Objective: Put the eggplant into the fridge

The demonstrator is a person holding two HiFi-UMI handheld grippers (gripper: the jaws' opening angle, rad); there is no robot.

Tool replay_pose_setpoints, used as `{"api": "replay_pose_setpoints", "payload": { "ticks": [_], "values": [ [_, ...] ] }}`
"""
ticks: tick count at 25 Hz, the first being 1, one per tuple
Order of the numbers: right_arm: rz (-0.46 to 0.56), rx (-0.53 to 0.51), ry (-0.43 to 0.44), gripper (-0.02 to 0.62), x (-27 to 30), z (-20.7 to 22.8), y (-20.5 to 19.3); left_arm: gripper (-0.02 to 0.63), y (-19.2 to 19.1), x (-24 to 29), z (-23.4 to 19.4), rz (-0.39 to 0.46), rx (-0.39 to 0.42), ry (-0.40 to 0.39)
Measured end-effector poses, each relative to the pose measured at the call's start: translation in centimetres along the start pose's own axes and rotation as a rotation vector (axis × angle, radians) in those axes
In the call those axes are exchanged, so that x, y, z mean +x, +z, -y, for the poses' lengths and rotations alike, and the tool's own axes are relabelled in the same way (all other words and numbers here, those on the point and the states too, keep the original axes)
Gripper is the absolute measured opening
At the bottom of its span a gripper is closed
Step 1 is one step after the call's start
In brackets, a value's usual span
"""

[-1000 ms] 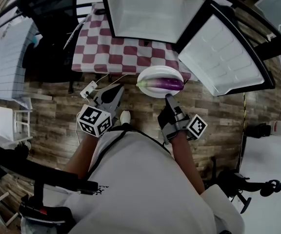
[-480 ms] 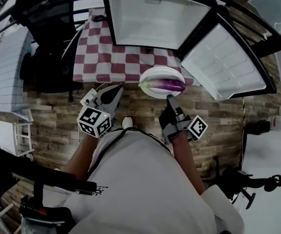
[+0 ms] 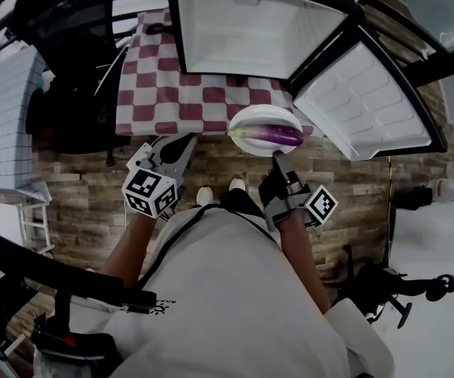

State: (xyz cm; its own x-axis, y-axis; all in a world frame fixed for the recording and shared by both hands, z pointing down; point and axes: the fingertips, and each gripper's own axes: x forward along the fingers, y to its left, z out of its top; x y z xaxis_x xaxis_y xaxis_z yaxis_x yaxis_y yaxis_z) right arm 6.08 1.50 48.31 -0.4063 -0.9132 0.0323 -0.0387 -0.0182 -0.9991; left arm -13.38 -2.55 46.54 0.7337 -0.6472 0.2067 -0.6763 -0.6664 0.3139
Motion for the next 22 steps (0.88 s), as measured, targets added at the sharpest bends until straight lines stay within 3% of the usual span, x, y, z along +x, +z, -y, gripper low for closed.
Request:
{"api": "replay_pose_setpoints", "payload": {
  "ticks": [12, 22],
  "values": [
    [-0.048, -0.001, 0.008, 0.021, 3.0, 0.6, 1.3, 0.006, 0.0, 1.4, -1.1, -0.003, -0.010, 0.036],
    [-0.121, 0.005, 0.012, 0.021, 8.8, 0.9, 5.3, 0.007, 2.2, 6.7, -3.4, 0.005, -0.010, 0.086]
  ]
}}
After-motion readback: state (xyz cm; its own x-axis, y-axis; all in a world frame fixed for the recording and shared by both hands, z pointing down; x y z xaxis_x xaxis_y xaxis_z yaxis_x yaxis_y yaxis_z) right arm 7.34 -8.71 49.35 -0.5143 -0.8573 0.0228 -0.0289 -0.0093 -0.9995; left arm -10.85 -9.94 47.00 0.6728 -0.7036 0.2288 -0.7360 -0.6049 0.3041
